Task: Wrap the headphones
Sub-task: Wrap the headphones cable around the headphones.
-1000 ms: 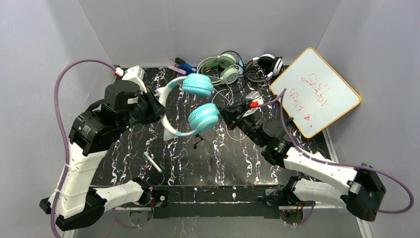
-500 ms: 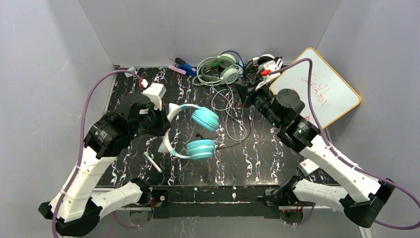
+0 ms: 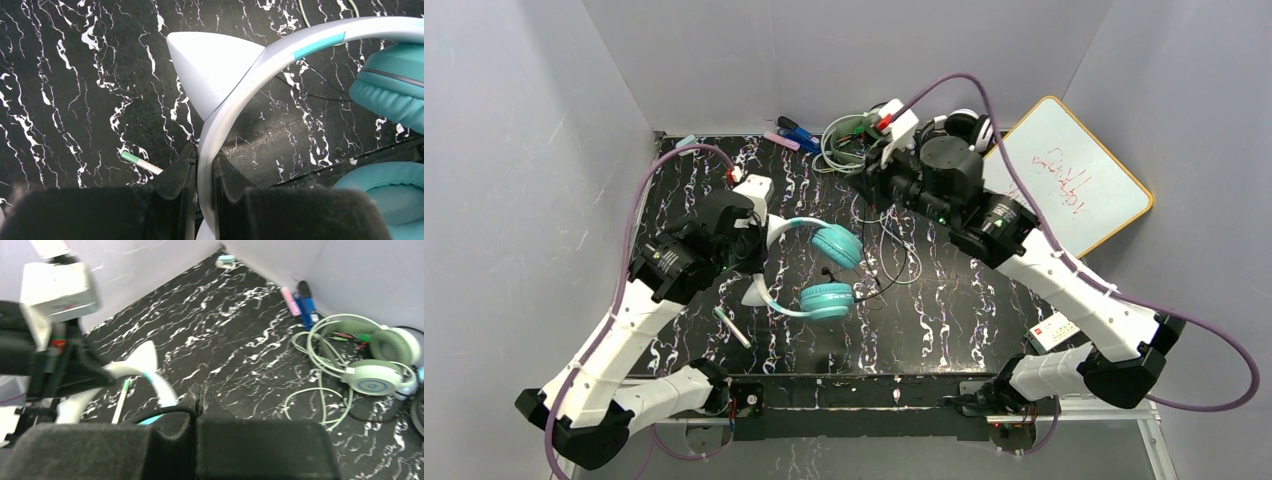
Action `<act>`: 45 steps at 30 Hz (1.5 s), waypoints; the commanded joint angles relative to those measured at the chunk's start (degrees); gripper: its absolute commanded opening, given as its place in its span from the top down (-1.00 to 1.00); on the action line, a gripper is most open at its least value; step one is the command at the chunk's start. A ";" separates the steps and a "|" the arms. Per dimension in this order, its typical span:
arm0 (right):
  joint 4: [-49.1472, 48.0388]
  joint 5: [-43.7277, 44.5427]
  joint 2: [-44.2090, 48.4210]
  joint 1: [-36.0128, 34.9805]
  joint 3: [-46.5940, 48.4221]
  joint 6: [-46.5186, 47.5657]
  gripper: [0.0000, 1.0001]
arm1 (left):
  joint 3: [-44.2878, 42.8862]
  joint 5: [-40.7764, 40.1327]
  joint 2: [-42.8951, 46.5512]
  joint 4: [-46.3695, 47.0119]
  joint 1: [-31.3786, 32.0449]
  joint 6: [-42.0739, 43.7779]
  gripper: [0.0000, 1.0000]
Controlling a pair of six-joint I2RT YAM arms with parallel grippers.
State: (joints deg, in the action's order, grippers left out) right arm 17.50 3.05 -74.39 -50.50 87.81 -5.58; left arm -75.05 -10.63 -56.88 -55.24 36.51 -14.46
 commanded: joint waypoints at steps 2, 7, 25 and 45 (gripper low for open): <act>0.69 5.67 -3.06 -7.12 5.11 2.41 0.97 | 2.10 -0.04 -2.09 7.64 -0.04 -0.90 1.00; -0.40 18.36 -6.77 -11.44 7.28 1.74 0.97 | 4.40 -0.50 -4.35 11.73 0.12 -2.17 1.00; 3.78 44.00 -19.70 -12.08 19.11 -20.63 0.97 | 11.85 -6.17 -7.10 23.70 8.51 -8.89 1.00; 13.13 47.99 -24.98 -11.49 22.77 -28.95 0.97 | 13.38 -1.18 -9.93 31.52 11.40 -7.31 1.00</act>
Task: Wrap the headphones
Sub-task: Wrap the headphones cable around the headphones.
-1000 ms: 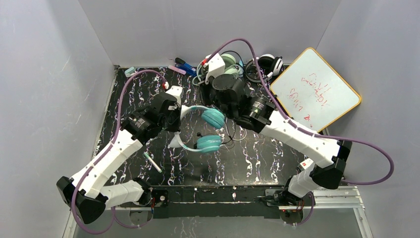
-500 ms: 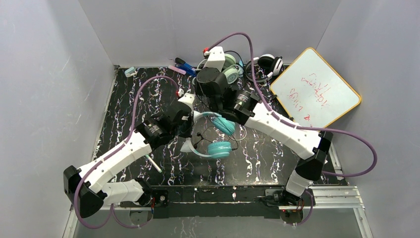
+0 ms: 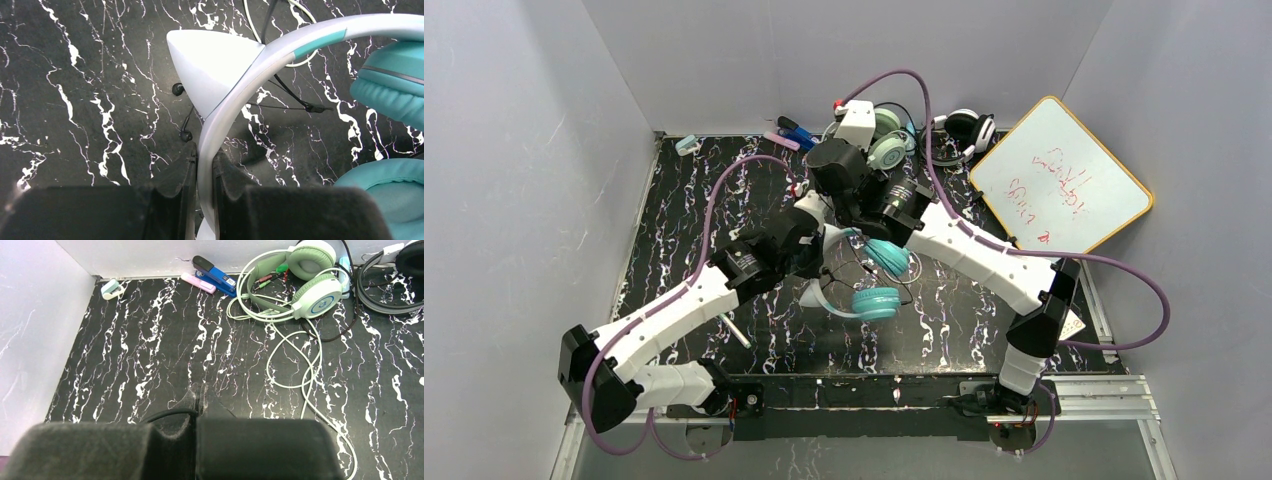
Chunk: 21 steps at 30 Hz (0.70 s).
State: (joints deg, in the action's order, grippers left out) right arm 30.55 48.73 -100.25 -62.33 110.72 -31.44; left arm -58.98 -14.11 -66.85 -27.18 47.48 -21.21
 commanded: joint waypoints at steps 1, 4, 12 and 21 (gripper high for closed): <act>0.84 2.48 0.74 0.57 -0.32 -3.55 0.97 | -2.42 3.03 0.55 4.58 0.42 -0.51 1.00; 2.46 1.85 0.40 1.73 -0.98 -4.98 0.97 | -2.26 4.79 2.12 6.51 0.43 0.12 1.00; 5.36 -1.67 0.63 6.68 -3.52 -9.35 0.97 | -1.27 14.11 5.01 9.45 0.47 -1.11 1.00; 12.49 -1.88 -2.70 8.37 1.00 -14.00 0.97 | -2.26 11.37 2.34 7.11 0.57 -2.62 1.00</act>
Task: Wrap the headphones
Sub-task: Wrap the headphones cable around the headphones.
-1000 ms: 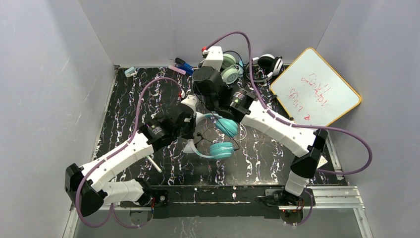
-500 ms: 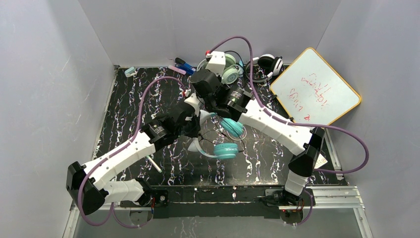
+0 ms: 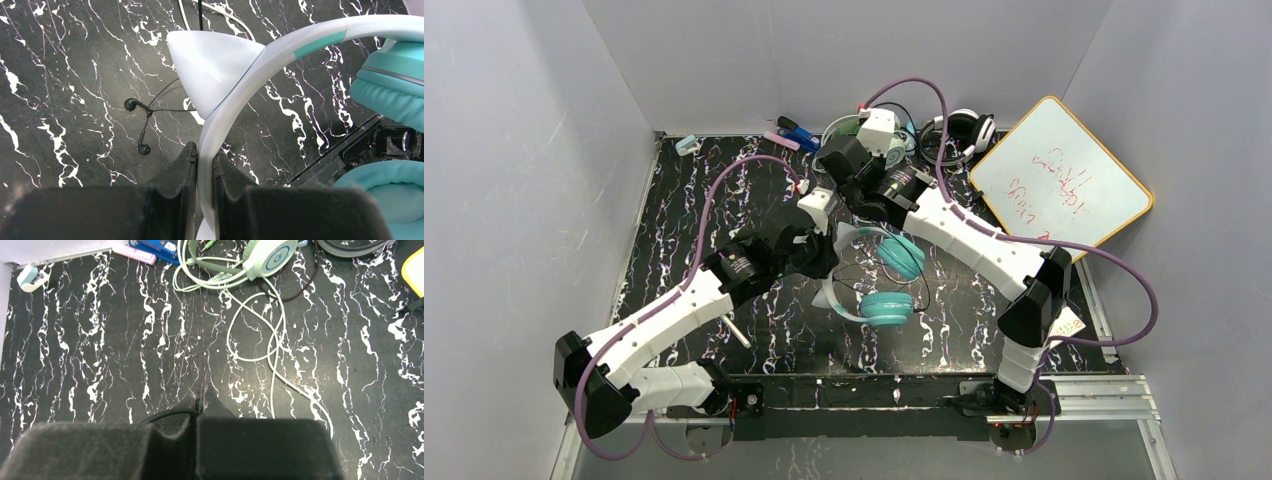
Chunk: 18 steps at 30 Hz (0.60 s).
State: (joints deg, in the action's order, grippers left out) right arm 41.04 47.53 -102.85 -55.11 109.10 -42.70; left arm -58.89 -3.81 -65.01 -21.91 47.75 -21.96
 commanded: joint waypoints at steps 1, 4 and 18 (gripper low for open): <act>1.73 -1.66 -0.02 2.03 2.46 -2.71 0.97 | -2.02 1.46 0.58 2.08 0.37 -1.54 1.00; 1.60 -2.51 -0.42 4.17 3.34 -0.95 0.97 | -1.00 3.57 1.38 2.91 0.65 -0.71 1.00; -15.55 -12.63 12.54 11.73 -15.60 15.04 0.69 | -1.17 4.61 5.81 -6.91 0.81 -2.40 1.00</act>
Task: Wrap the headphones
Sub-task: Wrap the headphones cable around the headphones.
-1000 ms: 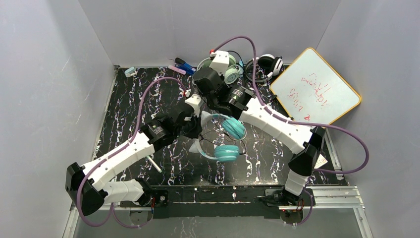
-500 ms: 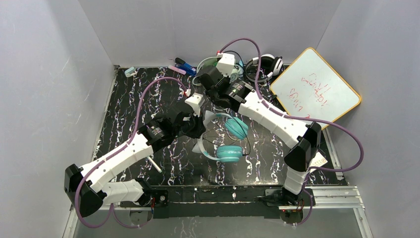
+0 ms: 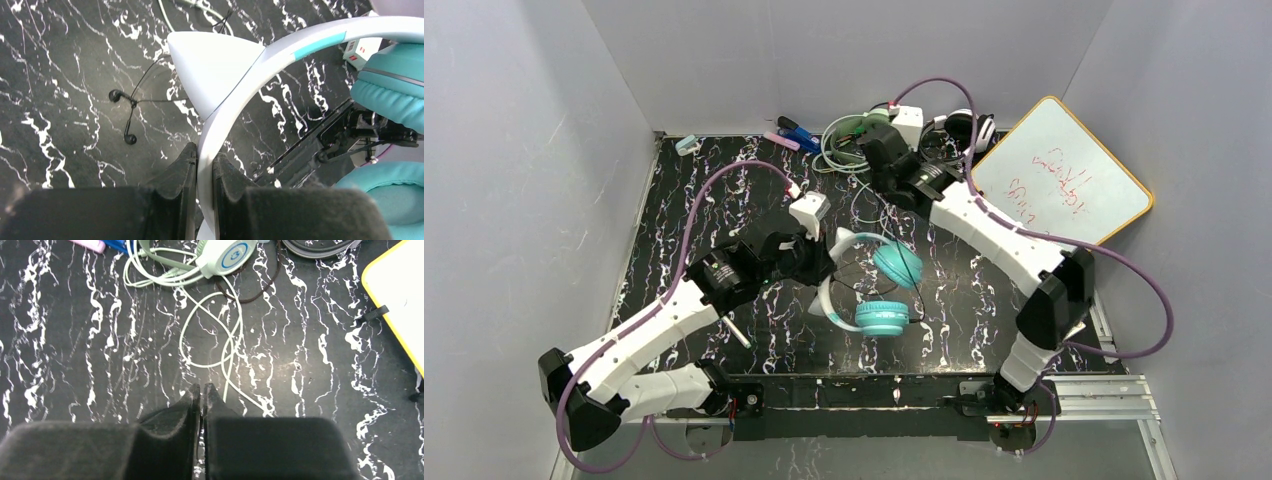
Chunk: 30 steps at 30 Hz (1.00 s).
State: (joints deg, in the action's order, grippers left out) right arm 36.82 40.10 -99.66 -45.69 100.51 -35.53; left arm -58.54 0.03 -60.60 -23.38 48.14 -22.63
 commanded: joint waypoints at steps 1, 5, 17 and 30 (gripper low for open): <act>-14.40 -7.39 11.72 2.74 -10.08 10.29 0.60 | -1.76 -0.69 1.41 -7.14 0.38 -1.84 1.00; -21.80 -13.34 20.68 3.40 -19.53 17.21 0.16 | -2.43 -2.80 2.99 -10.79 0.40 -2.73 1.00; -31.97 -31.65 43.03 3.52 -42.67 22.08 -0.24 | -14.75 -10.78 3.90 -25.16 0.38 -1.44 1.00; -39.40 -28.66 58.36 3.51 -63.69 17.10 -0.87 | -33.32 -14.42 1.08 -38.81 0.40 -11.72 1.00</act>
State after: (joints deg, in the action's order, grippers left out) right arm 2.46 8.99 -44.75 -42.09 39.05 -16.47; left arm -86.13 -13.67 -59.96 -59.02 48.23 -28.32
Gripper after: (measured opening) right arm 0.923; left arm 0.090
